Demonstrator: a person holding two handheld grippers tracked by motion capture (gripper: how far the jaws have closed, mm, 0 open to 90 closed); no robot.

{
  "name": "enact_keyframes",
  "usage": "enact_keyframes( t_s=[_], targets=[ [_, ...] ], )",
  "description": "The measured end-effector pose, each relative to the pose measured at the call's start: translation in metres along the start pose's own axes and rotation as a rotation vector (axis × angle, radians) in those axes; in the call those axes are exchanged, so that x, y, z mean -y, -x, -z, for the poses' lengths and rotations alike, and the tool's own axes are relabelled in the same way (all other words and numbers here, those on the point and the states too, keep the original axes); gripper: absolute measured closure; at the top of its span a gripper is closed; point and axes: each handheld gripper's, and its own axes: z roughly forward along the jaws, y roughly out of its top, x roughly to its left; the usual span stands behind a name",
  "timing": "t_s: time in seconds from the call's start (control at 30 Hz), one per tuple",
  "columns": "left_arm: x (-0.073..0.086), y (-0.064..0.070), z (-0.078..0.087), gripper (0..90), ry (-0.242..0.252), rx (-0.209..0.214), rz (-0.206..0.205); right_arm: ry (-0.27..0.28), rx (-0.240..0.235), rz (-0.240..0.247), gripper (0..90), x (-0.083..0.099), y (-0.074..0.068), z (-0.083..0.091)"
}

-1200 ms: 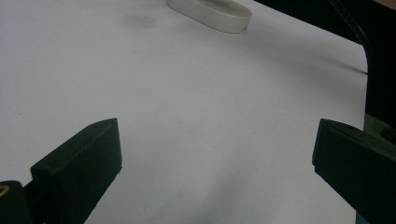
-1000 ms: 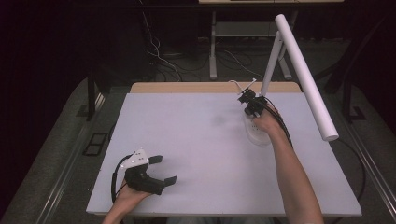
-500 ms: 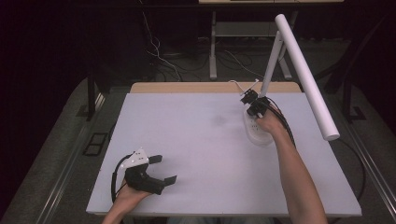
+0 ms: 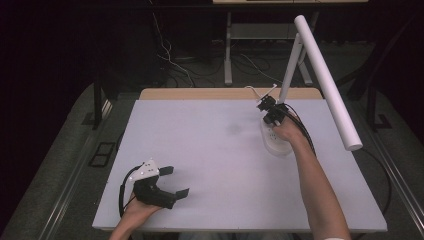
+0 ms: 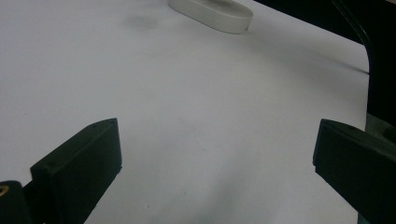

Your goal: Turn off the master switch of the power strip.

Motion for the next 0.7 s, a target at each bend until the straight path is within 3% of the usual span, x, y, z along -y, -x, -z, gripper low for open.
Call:
enact_keyframes(
  t_s=[0.07,0.23,0.47,0.7],
  targets=[
    [0.0,0.0,0.0,0.0,0.001,0.0,-0.001,0.003,0.006,0.004,89.8,0.0,-0.001,0.0],
    [0.0,-0.002,0.0,0.0,0.004,-0.001,0.011,0.015,-0.03,0.002,89.5,-0.003,0.003,0.003],
    [0.0,-0.001,0.001,0.0,0.01,-0.003,0.016,0.016,-0.009,0.037,89.4,-0.002,-0.003,0.007],
    [0.0,0.0,0.0,0.0,0.008,0.002,0.01,0.042,-0.01,0.034,89.1,-0.004,-0.008,0.019]
  ],
)
